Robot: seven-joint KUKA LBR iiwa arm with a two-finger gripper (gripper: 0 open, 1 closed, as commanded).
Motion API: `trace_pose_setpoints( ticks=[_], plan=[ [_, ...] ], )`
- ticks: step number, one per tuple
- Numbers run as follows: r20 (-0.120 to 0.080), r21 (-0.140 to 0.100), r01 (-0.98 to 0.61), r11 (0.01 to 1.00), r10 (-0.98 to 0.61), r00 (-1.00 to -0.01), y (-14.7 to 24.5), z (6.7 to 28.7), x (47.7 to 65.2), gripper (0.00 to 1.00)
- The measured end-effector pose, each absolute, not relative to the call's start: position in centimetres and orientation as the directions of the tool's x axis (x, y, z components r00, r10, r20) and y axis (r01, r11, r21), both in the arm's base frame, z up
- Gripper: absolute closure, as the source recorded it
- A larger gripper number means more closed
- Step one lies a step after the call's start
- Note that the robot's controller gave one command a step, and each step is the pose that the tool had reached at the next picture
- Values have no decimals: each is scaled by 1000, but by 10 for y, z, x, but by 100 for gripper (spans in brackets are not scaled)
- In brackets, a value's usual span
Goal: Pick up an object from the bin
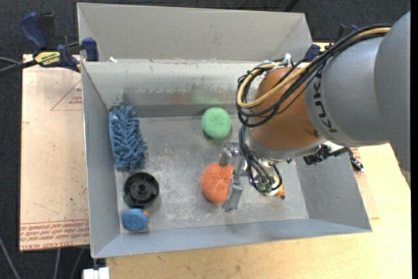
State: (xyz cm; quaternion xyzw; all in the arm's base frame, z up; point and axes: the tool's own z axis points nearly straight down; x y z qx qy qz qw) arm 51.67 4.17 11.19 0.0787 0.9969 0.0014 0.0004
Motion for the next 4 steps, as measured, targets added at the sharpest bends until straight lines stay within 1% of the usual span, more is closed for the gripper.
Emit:
trace_pose_setpoints(
  ticks=[1, 2, 4],
  plan=[
    [-2, 2, 101, 995, 101, -995, 51, 78, 499, 0],
    [-5, 8, 252, 968, 252, -968, 46, 73, 521, 100],
    [-5, 8, 252, 968, 252, -968, 46, 75, 521, 100]
  ],
)
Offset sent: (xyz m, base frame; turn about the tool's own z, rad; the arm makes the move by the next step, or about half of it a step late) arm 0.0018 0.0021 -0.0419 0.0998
